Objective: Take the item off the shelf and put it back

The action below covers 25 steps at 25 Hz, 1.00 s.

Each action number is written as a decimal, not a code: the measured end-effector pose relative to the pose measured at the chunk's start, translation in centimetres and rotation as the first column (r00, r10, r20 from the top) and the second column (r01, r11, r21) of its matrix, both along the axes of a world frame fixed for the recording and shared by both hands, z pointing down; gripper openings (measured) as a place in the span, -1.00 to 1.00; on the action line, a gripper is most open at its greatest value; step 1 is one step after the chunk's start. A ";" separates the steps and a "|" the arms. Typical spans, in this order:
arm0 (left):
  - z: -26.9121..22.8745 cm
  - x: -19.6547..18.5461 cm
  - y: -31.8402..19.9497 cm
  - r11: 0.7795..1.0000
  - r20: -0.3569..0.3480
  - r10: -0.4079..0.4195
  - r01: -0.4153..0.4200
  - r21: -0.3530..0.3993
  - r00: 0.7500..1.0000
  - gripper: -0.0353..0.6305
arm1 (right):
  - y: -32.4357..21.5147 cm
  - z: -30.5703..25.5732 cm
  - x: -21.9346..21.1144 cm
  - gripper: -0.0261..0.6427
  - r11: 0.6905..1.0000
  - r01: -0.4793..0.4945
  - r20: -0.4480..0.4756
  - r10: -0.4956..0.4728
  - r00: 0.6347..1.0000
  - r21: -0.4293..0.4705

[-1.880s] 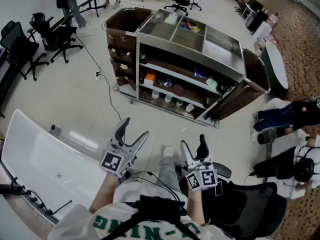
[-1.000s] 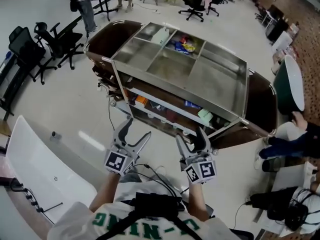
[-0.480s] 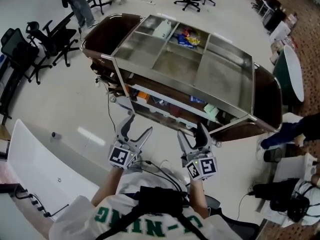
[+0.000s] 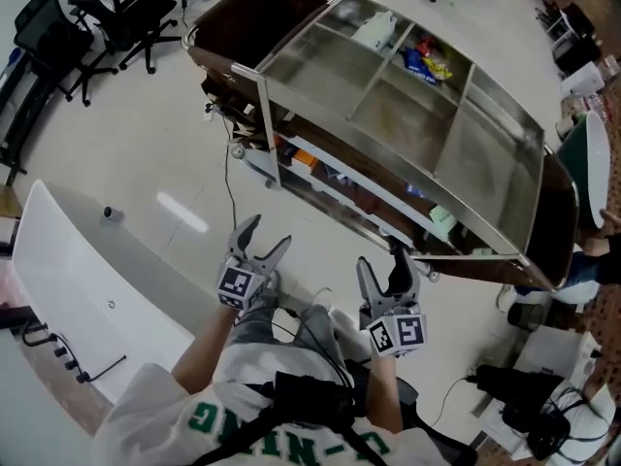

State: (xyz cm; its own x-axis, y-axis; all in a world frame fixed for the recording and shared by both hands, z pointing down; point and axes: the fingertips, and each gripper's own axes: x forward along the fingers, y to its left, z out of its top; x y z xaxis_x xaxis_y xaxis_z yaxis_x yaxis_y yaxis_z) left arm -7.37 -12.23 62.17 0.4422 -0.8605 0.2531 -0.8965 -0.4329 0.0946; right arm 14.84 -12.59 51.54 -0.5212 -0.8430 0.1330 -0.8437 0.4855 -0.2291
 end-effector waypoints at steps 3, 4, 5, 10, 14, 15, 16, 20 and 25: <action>4.7 -1.0 -0.5 0.997 0.005 -0.009 0.010 -0.081 1.000 0.11 | -0.4 3.0 -1.7 0.17 0.997 0.041 -0.005 -0.041 0.999 -0.059; 6.5 -1.2 -0.7 0.994 0.011 -0.005 0.006 -0.107 1.000 0.11 | -0.5 4.0 -2.2 0.17 0.996 0.052 -0.008 -0.052 0.999 -0.074; 8.4 -1.3 -0.9 0.991 0.018 -0.001 0.003 -0.134 1.000 0.11 | -0.6 4.9 -2.7 0.17 0.994 0.061 -0.012 -0.062 0.998 -0.087; 17.9 -1.2 -3.5 0.971 0.023 0.000 0.005 -0.240 1.000 0.17 | -2.2 9.0 -4.1 0.17 0.989 0.085 -0.023 -0.089 0.996 -0.123; 23.9 -0.4 -7.6 0.968 0.009 0.011 -0.008 -0.250 1.000 0.30 | -3.8 12.1 -4.6 0.17 0.988 0.088 -0.038 -0.094 0.995 -0.124; 25.3 -0.2 -9.0 0.970 0.011 0.021 -0.017 -0.244 1.000 0.38 | -4.3 12.9 -4.7 0.17 0.989 0.092 -0.045 -0.097 0.994 -0.112; 26.8 0.1 -10.5 0.971 0.010 0.028 -0.025 -0.237 1.000 0.51 | -4.8 13.7 -4.8 0.17 0.991 0.097 -0.054 -0.102 0.993 -0.096; 32.7 0.5 -16.7 0.978 0.025 0.026 -0.021 -0.206 0.999 0.81 | -5.4 17.1 -5.2 0.17 0.994 0.107 -0.075 -0.109 0.991 -0.030; 38.2 1.9 -25.8 0.987 0.031 -0.020 0.025 -0.158 0.999 0.81 | -6.2 22.0 -4.2 0.17 0.994 0.102 -0.094 -0.099 0.991 0.026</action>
State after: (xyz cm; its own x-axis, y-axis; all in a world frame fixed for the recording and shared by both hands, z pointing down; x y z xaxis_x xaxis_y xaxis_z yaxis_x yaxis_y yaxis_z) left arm -5.48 -37.99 100.36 0.4134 -0.8182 0.3996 -0.9093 -0.3941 0.1337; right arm 10.62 -18.81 73.54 -0.5903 -0.7912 0.1598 -0.8070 0.5747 -0.1357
